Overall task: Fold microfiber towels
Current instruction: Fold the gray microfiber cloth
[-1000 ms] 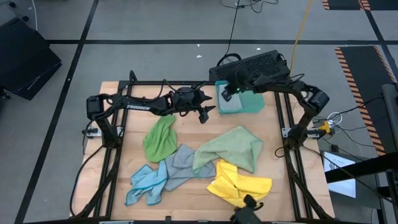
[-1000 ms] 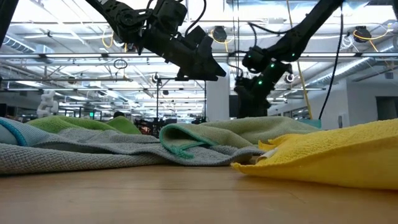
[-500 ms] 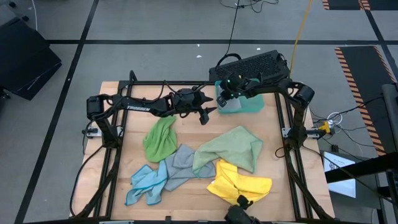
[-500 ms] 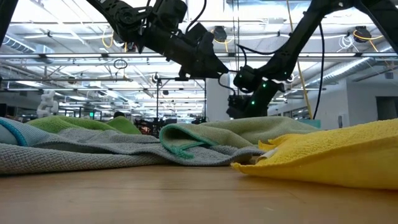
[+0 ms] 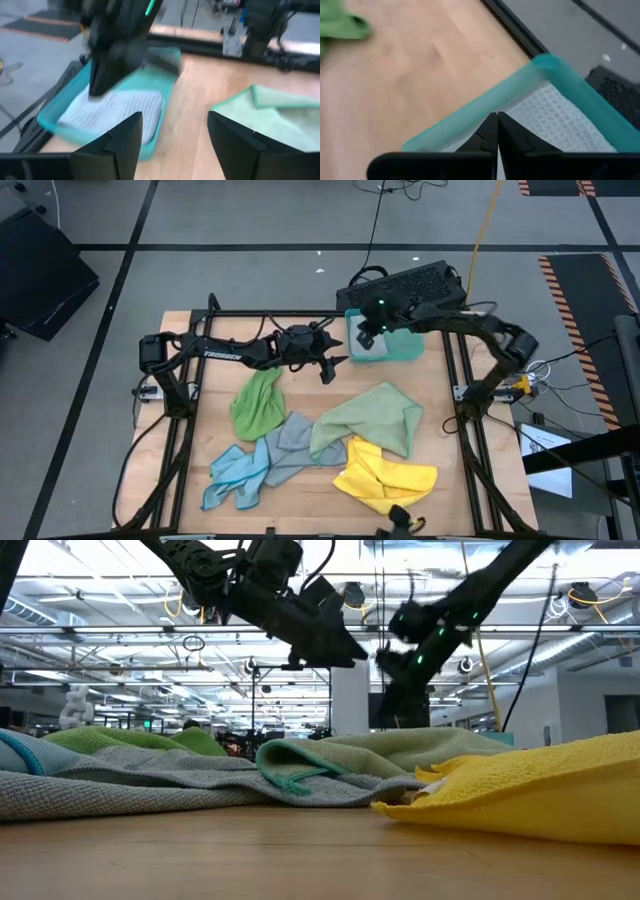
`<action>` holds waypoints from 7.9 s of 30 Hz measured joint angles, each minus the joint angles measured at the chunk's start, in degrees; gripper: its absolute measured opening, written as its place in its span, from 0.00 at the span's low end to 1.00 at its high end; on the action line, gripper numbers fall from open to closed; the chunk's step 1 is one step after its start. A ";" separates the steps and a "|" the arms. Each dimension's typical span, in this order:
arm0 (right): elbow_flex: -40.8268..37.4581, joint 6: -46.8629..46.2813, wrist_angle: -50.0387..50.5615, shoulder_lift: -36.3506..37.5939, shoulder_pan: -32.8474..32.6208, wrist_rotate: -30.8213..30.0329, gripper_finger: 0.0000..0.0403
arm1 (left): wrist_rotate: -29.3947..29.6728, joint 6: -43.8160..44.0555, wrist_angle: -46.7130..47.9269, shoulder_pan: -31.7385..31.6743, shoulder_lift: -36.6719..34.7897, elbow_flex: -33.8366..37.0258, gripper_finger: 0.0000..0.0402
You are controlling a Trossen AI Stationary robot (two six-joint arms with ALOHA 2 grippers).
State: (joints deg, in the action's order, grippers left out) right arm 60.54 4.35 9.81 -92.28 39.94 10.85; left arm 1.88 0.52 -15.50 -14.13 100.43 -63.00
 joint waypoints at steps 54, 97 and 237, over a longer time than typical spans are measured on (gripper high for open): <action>-47.46 0.61 -39.38 38.48 -22.62 -4.59 0.00 | 16.65 48.33 41.09 33.93 -0.05 2.56 0.56; -47.48 6.91 -34.32 38.46 -36.30 -4.78 0.00 | 38.04 64.88 32.49 47.78 5.39 4.61 0.56; -19.68 -14.35 -64.37 -13.50 -50.73 -24.03 0.24 | 49.56 -6.37 11.73 36.01 -10.29 4.83 0.09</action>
State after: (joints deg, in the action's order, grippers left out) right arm 40.86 -10.00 -54.55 -105.78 -10.79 -13.18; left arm 51.44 -5.85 -3.77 21.88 90.15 -58.17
